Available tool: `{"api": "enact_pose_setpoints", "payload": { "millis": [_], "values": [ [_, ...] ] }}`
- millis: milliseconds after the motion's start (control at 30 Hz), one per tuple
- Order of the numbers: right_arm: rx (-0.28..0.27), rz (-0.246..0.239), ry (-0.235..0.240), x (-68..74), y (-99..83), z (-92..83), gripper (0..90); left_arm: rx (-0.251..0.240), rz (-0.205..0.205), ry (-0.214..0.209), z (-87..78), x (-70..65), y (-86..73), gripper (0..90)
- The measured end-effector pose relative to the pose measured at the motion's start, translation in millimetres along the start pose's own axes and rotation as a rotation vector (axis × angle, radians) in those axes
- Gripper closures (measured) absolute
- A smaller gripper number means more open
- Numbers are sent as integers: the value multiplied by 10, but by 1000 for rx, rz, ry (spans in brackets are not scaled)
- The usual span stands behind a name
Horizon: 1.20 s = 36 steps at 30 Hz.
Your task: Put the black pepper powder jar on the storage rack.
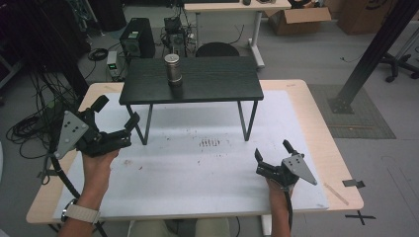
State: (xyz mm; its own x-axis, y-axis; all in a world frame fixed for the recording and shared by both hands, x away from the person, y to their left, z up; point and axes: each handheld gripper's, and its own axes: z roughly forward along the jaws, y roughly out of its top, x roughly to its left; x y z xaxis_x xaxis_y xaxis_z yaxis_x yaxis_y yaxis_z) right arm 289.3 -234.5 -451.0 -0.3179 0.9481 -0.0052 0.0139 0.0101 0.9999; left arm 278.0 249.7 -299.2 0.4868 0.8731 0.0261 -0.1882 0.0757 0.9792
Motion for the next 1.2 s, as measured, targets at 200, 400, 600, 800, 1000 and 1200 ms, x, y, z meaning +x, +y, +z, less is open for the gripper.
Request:
{"api": "enact_pose_setpoints", "payload": {
  "millis": [200, 400, 600, 800, 1000, 1200],
  "values": [
    [3, -3, 0, 4, 0, 2, 0, -10, 4, 26, -176, 79, -138, 2],
    [6, -3, 0, 5, 1, 3, 0, 1, 3, 52, -306, 149, -295, 2],
    [0, -7, 0, 8, -1, -1, 0, 26, -15, 83, -444, 262, -506, 2],
    [0, -9, -1, 10, -1, -2, 0, 63, -32, 113, -527, 386, -724, 2],
    [2, -10, -1, 10, 0, 0, 0, 82, -37, 134, -583, 466, -875, 2],
    [2, -12, -1, 13, 0, 0, 0, 114, -48, 158, -659, 533, -1064, 3]
  ]
}}
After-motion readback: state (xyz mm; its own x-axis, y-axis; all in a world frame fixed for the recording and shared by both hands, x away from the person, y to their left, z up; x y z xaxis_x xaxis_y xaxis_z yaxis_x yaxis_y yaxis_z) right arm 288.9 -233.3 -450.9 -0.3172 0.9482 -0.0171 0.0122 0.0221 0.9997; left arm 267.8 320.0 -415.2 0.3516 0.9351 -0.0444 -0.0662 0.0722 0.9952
